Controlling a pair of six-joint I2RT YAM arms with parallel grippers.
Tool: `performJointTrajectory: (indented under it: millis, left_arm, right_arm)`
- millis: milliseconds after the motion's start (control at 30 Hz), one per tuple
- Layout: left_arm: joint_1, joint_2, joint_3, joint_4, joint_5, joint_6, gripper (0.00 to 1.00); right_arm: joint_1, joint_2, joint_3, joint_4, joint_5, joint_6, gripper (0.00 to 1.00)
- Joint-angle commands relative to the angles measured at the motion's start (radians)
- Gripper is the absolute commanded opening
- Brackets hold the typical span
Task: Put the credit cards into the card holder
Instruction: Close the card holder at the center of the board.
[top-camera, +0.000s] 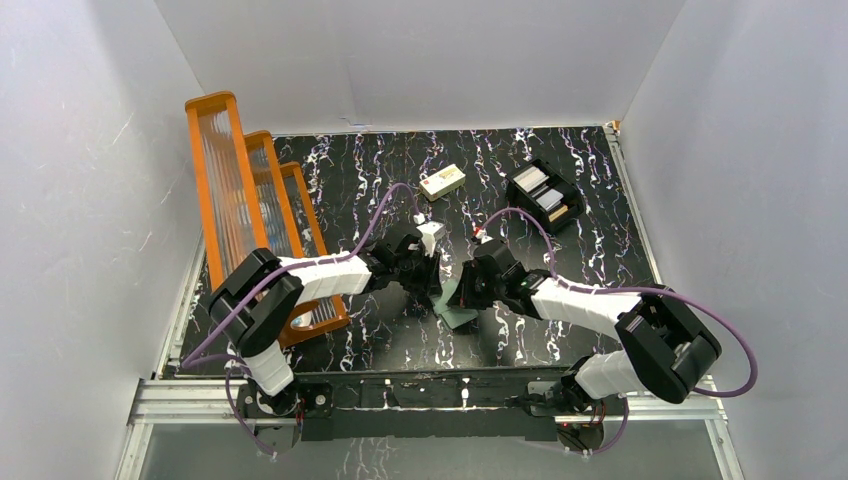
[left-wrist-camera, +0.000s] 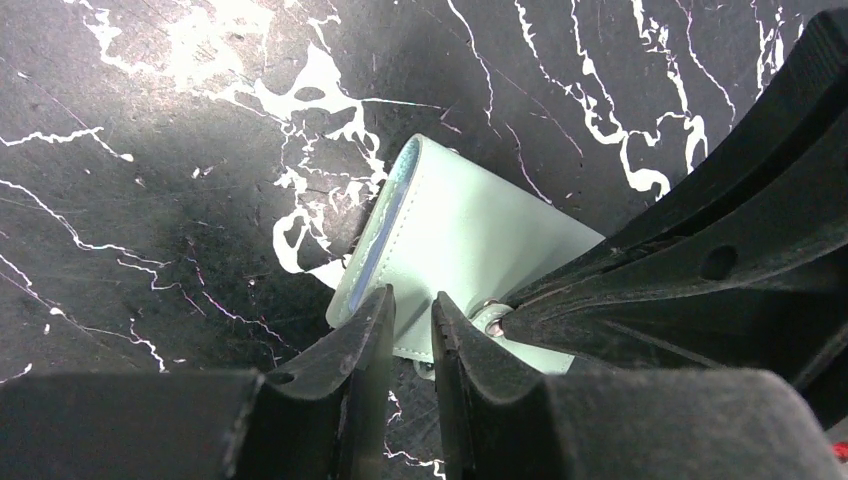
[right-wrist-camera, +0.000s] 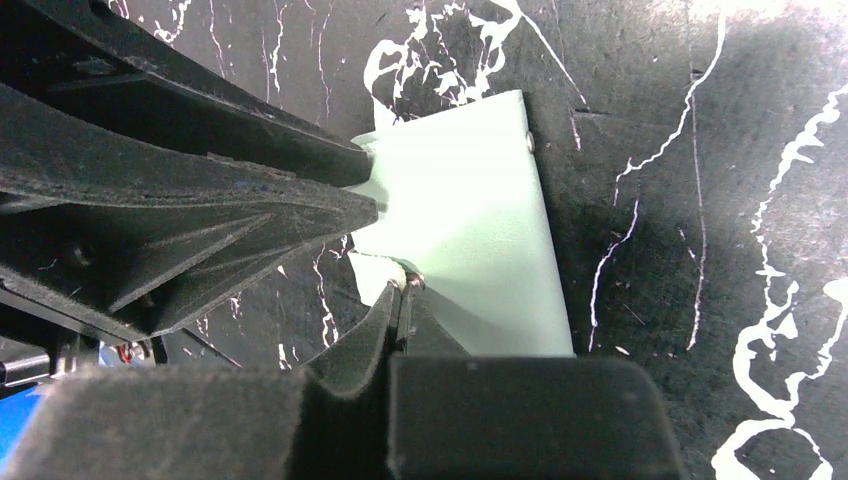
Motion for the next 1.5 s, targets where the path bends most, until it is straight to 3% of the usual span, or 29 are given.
performJointTrajectory:
  millis: [0, 733, 1200, 1467]
  left_arm:
    - [-0.004, 0.025, -0.005, 0.004, 0.02, 0.028, 0.2]
    - [-0.004, 0.038, -0.029, -0.002, -0.001, 0.059, 0.2]
    - [-0.005, 0.029, -0.031, -0.004, -0.009, 0.063, 0.19]
    - [-0.005, 0.023, -0.033, -0.006, -0.011, 0.067, 0.19]
  right_arm:
    - [-0.002, -0.014, 0.051, -0.028, 0.016, -0.029, 0.0]
    - [-0.051, 0.008, 0.111, -0.066, -0.01, -0.169, 0.0]
    - [-0.118, 0.054, 0.048, -0.001, -0.114, -0.135, 0.0]
    - [-0.149, 0.097, 0.029, -0.016, -0.099, -0.13, 0.0]
